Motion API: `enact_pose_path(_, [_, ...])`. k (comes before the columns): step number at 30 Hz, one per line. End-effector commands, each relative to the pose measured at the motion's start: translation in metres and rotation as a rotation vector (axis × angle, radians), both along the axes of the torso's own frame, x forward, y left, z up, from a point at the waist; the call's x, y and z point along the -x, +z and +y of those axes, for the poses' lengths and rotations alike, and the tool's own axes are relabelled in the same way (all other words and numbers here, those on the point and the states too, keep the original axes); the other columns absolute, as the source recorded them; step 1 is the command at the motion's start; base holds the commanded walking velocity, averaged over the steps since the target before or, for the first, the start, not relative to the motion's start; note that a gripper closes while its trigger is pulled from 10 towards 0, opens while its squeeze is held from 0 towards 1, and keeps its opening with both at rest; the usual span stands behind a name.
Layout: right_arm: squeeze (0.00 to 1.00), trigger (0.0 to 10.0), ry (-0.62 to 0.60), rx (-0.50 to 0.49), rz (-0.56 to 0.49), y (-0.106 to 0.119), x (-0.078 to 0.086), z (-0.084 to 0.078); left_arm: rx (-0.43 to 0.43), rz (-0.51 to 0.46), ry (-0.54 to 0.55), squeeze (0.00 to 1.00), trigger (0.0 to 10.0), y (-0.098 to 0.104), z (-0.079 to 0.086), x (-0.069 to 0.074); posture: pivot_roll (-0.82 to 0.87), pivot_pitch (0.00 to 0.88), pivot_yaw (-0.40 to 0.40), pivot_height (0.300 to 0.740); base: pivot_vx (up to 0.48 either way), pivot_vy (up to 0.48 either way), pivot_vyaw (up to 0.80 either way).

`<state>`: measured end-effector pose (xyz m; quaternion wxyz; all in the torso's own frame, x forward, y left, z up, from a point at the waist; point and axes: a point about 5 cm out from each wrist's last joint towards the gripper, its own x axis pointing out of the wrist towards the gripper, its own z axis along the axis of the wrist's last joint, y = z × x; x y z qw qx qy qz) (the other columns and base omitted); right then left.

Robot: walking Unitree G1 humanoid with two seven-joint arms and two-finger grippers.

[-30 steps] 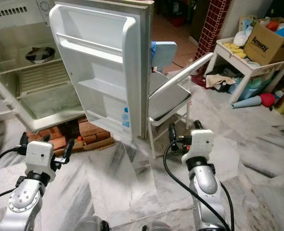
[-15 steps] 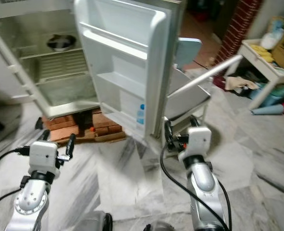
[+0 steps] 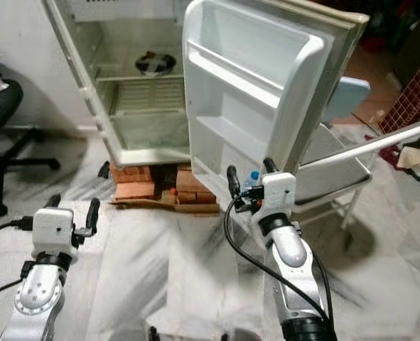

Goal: Restocking fridge

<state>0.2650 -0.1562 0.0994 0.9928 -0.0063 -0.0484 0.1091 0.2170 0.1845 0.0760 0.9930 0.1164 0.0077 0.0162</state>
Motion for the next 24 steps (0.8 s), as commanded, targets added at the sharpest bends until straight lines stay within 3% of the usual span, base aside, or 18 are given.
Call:
enact_pose_path(1, [0.00,10.0,-0.036,0.013,0.010,-0.0024,0.0005,-0.0104,0.011,-0.003,-0.019,0.00,10.0,-0.0001,-0.0069,-0.0010,0.05,0.047,0.007,0.740,0.416,0.000,0.00])
enact_pose_path(7, [0.00,10.0,-0.037,0.012,0.005,-0.0016,-0.0012,-0.0099,0.004,-0.003,-0.025,0.00,10.0,-0.0005,-0.0075,-0.0025,0.05,0.047,0.009,0.740,0.461,0.000,0.00])
enact_pose_path(13, [0.00,10.0,-0.036,0.016,-0.001,-0.0013,-0.0037,-0.0104,-0.001,0.002,-0.031,0.00,10.0,-0.0018,-0.0092,-0.0036,0.05,0.049,0.004,0.740,0.284,-0.378,0.00])
enact_pose_path(24, [0.00,10.0,-0.031,0.022,0.000,-0.0021,-0.0076,-0.0103,-0.006,0.014,-0.036,0.00,10.0,-0.0044,-0.0146,-0.0064,0.06,0.051,0.000,0.740,0.000,-0.451,0.00])
